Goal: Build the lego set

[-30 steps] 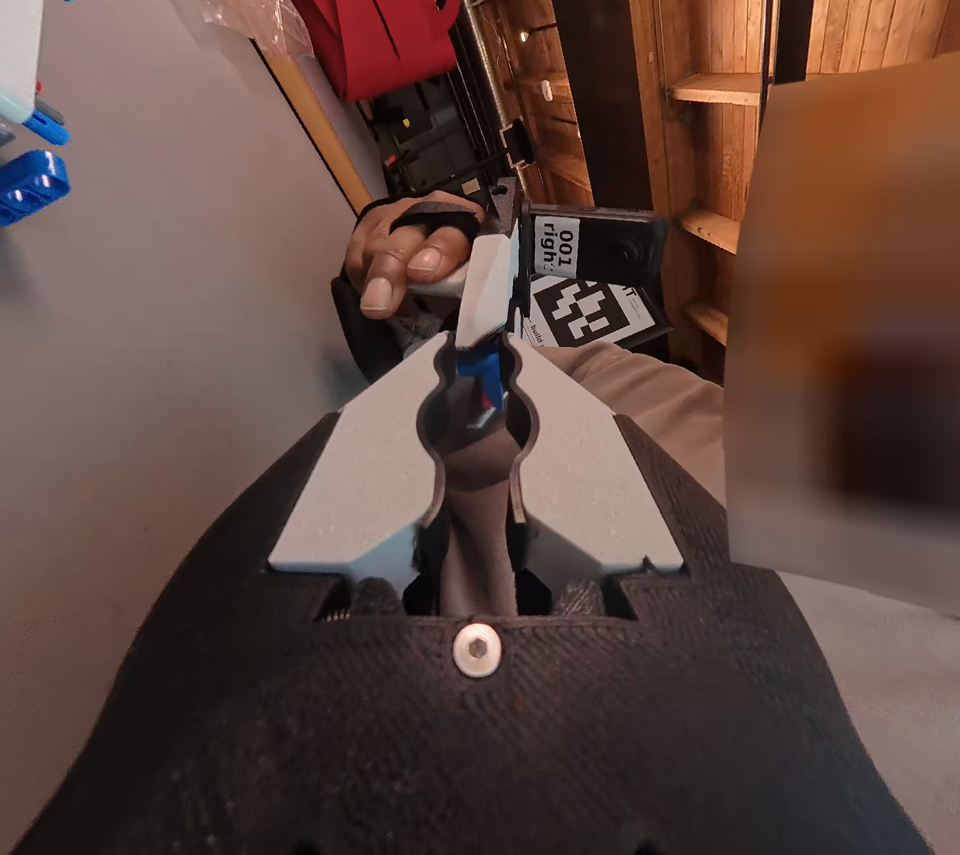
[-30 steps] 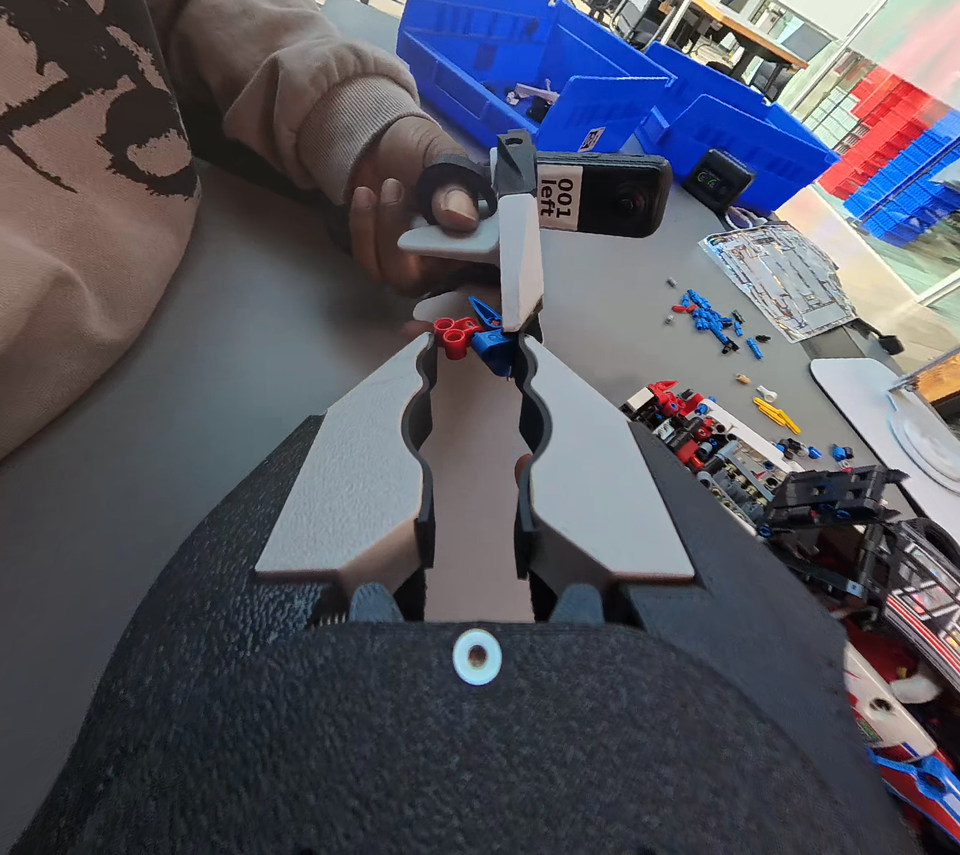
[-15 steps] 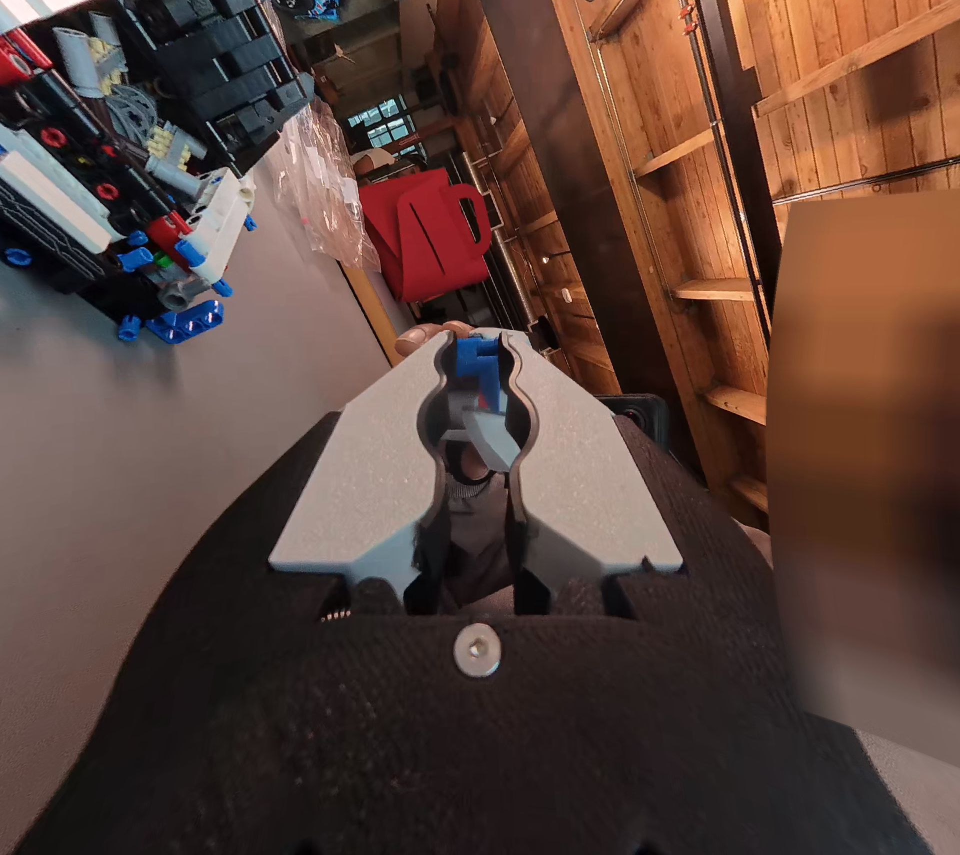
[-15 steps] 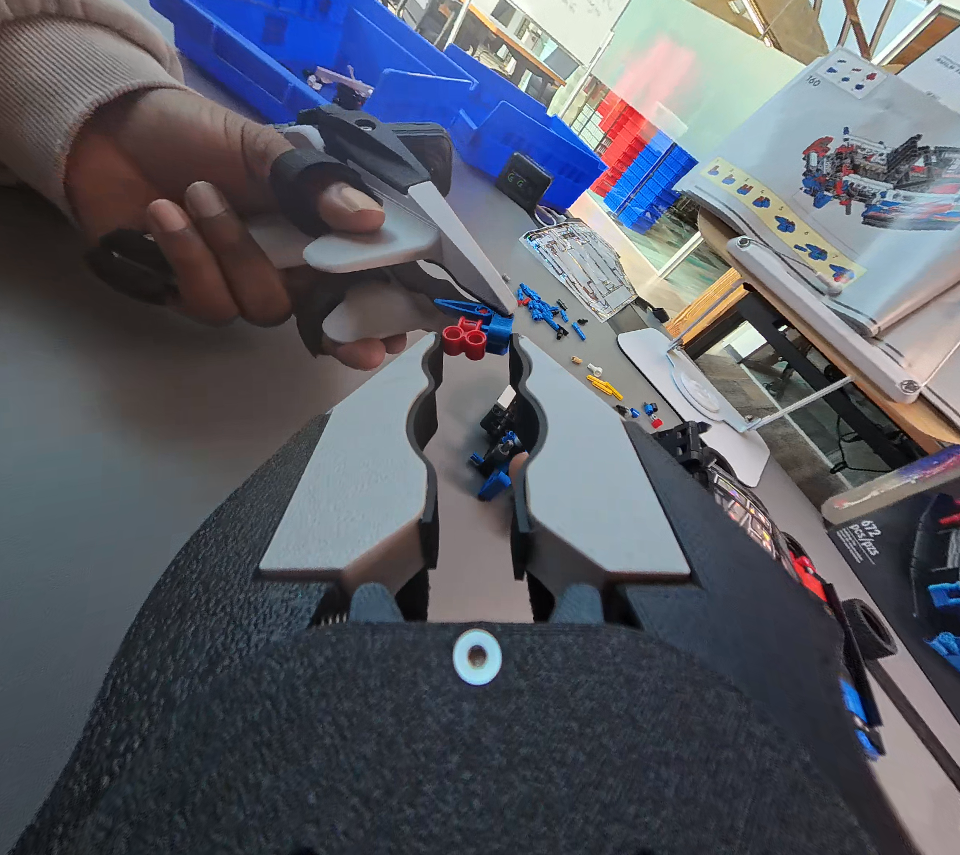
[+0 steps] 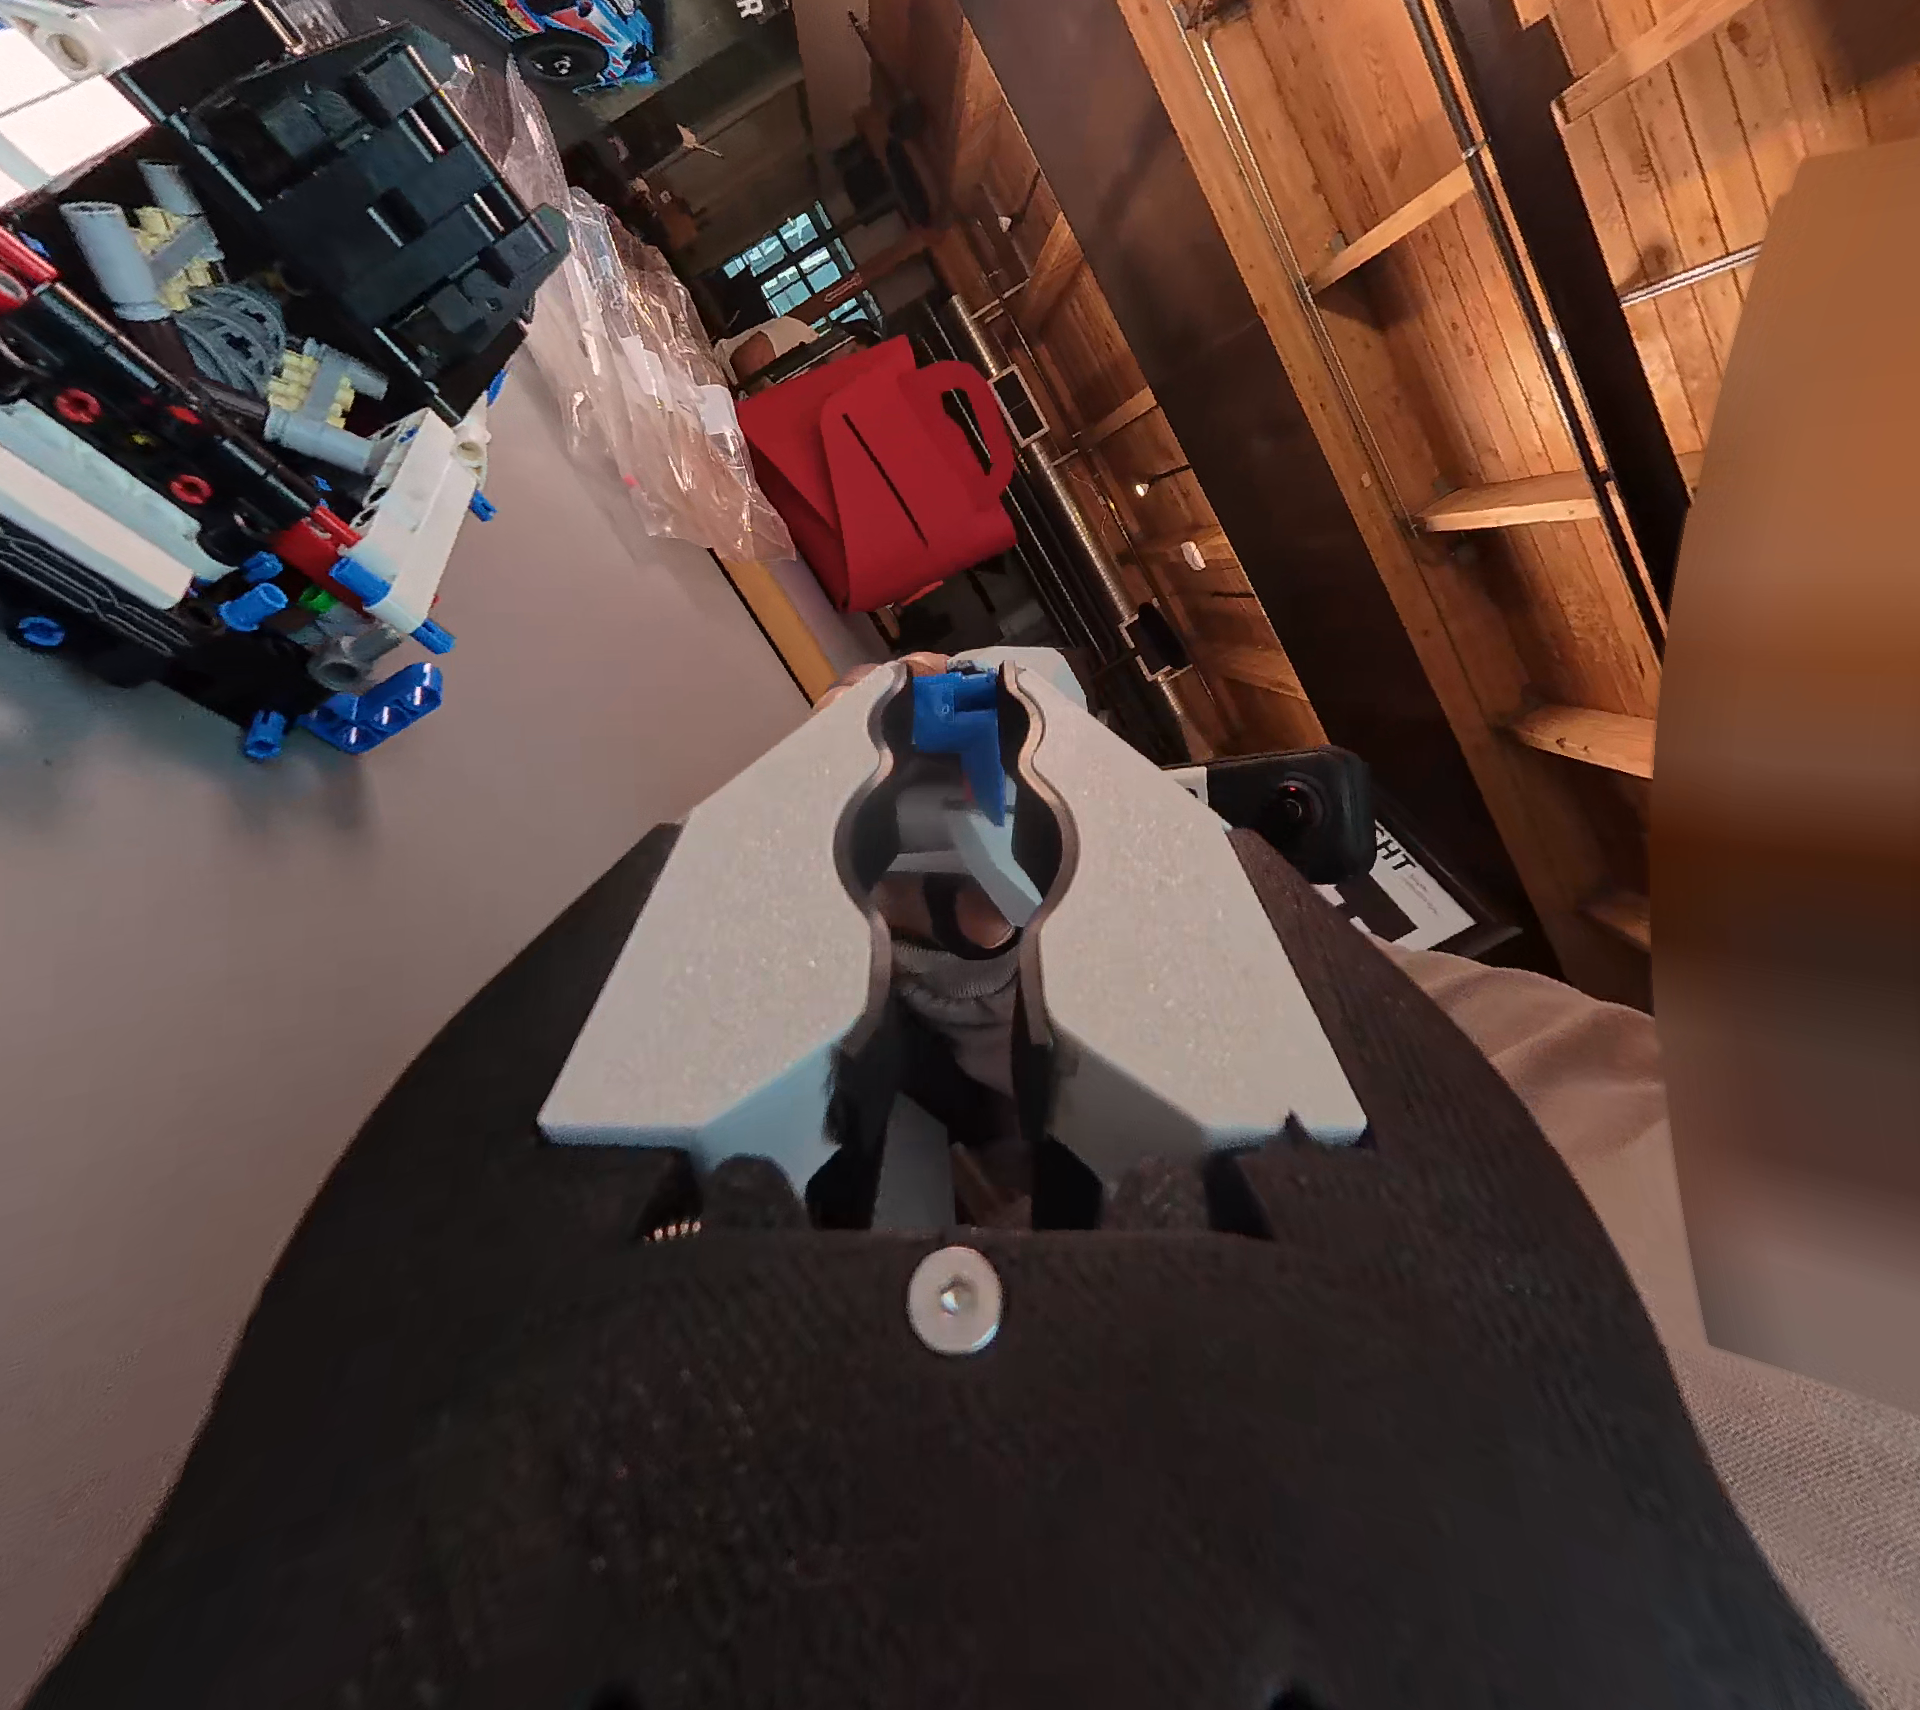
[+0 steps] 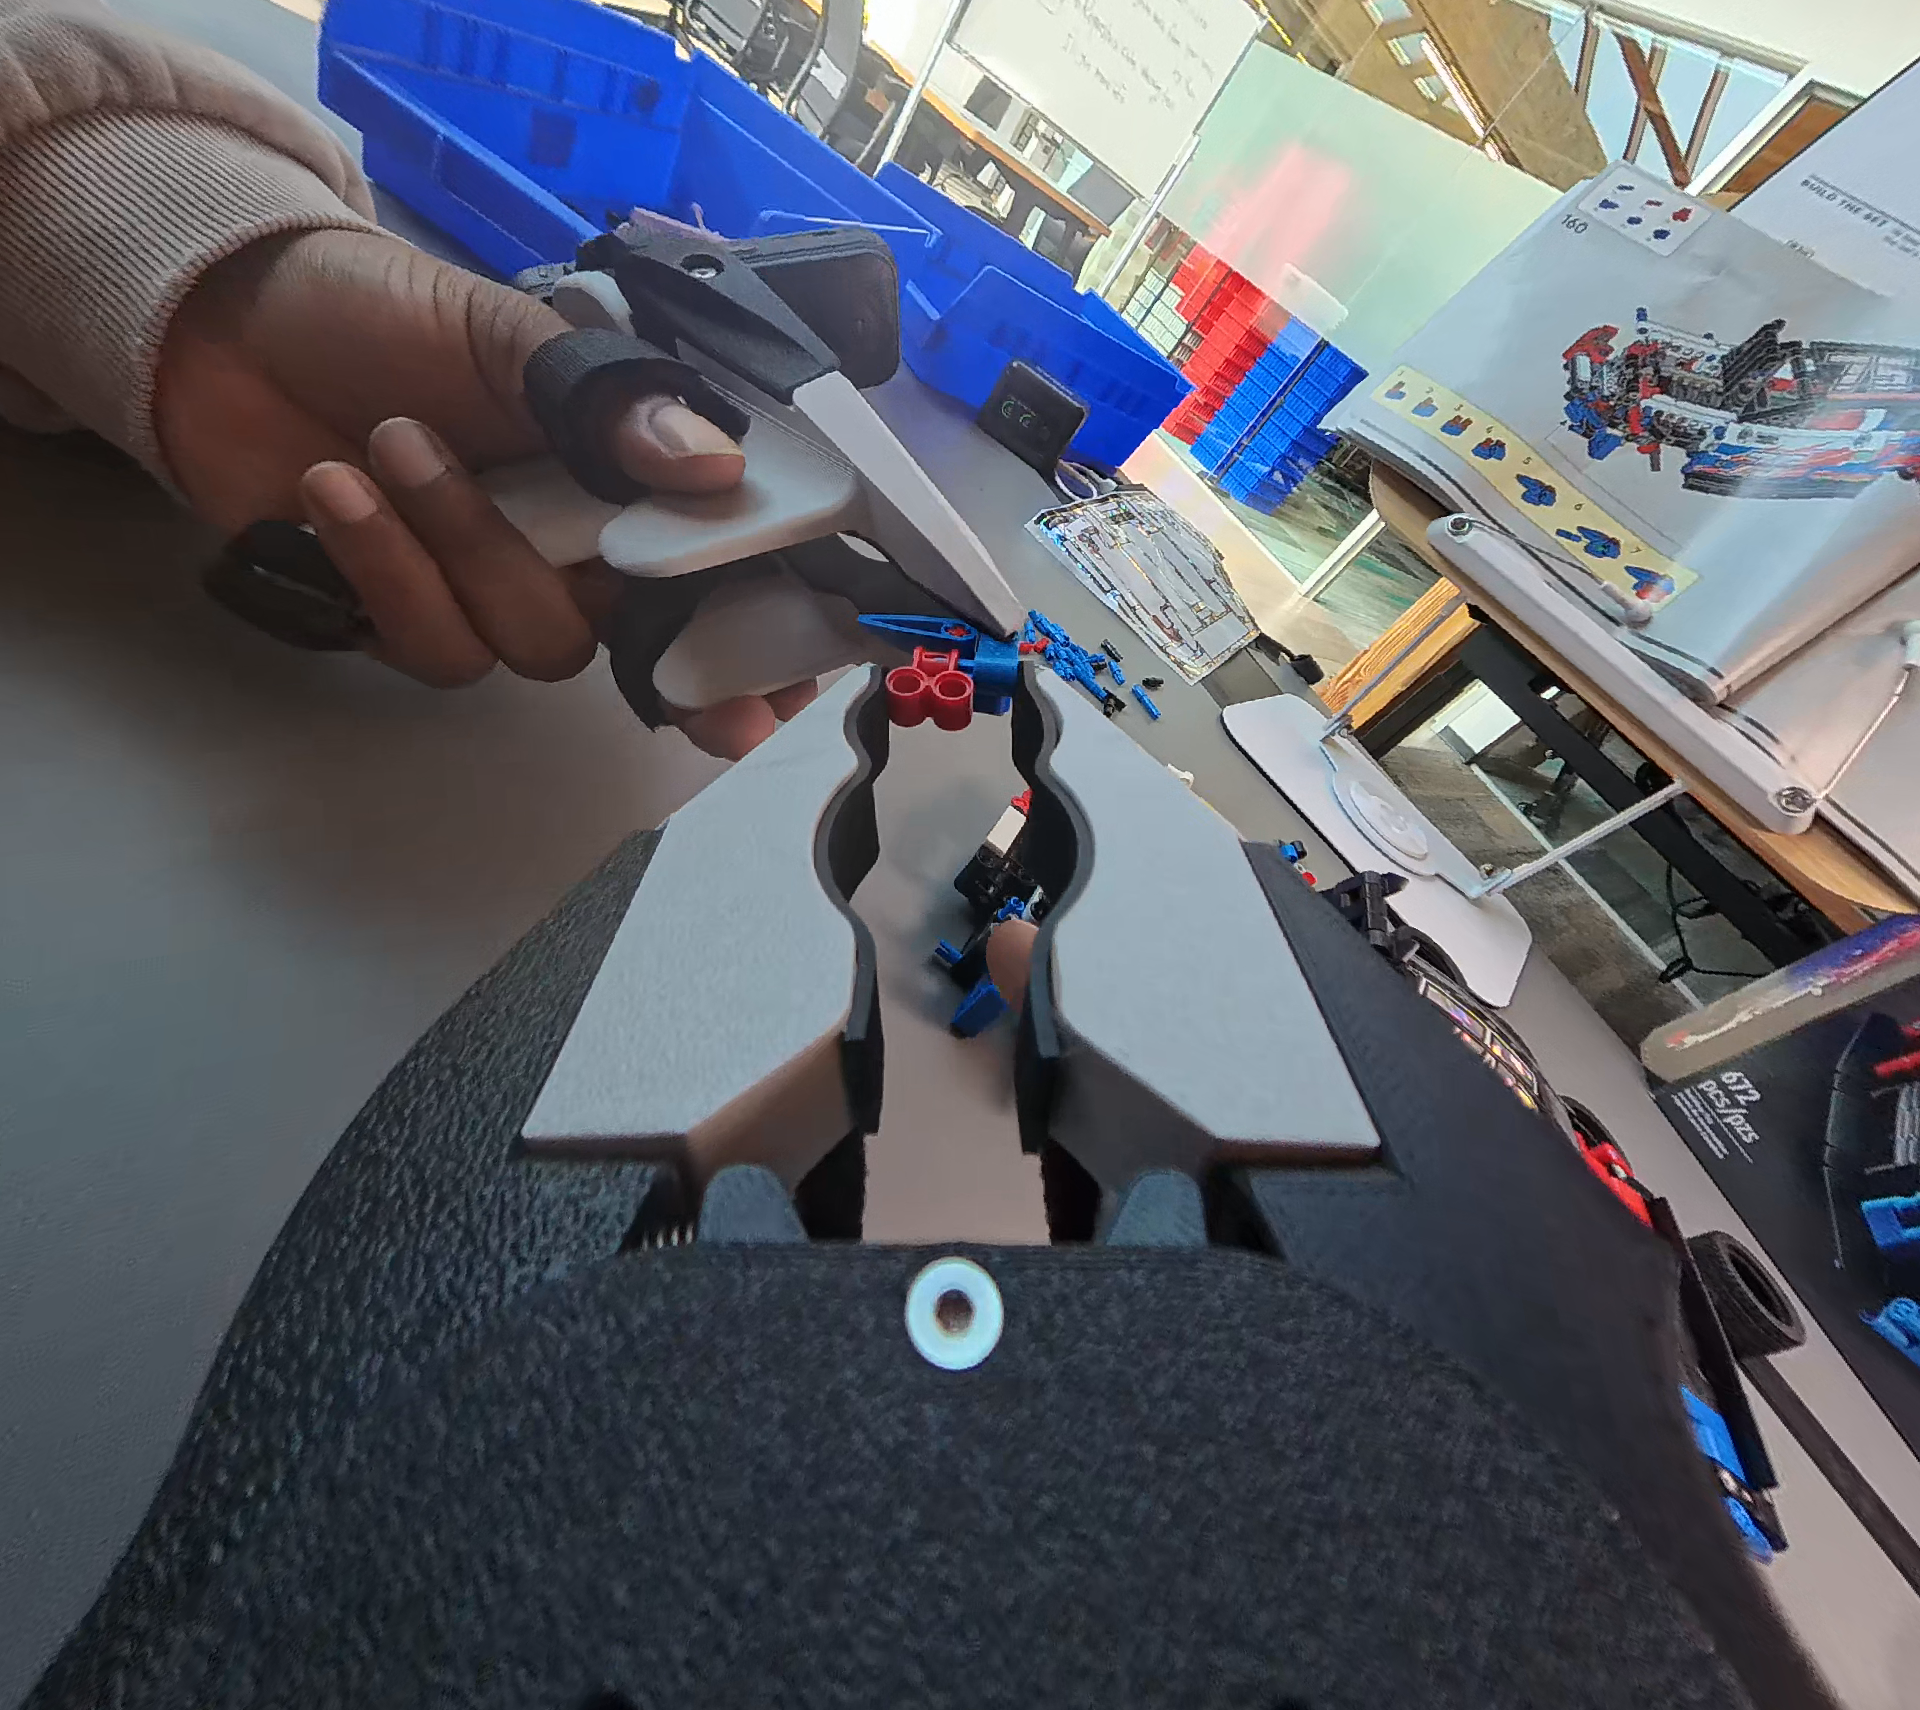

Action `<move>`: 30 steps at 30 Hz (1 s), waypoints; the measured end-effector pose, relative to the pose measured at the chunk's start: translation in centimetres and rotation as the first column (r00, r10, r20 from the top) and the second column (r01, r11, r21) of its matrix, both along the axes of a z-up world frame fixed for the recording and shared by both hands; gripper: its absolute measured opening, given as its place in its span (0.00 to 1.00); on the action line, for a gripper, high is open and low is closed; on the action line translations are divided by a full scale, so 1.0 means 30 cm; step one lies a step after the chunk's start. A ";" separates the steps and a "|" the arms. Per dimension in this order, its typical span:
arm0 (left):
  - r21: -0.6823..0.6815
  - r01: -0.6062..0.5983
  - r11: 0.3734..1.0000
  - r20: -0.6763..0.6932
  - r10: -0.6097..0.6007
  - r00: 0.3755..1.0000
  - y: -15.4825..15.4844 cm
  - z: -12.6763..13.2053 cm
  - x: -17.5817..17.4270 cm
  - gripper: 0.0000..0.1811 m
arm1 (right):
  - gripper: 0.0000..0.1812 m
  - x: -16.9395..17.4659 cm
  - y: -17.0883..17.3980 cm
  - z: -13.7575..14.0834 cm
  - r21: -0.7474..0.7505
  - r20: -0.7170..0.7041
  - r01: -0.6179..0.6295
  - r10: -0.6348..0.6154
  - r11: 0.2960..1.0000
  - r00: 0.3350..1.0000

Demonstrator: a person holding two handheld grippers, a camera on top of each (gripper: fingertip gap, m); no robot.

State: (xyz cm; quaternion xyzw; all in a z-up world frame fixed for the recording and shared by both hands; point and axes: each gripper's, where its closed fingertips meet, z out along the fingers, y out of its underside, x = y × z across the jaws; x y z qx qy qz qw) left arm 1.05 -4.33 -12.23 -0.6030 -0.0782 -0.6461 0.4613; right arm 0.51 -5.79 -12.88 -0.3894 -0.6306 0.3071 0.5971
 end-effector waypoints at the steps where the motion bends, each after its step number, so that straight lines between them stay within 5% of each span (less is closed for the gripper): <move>1: 0.004 -0.001 1.000 -0.013 0.001 1.000 -0.001 0.000 0.000 0.07 | 0.12 0.001 -0.001 0.000 -0.001 0.001 -0.002 0.002 1.000 1.000; 30: -0.031 0.121 0.992 0.014 -0.121 0.993 -0.017 -0.013 0.017 0.08 | 0.09 0.034 0.006 0.011 -0.085 -0.008 -0.071 0.070 0.994 0.998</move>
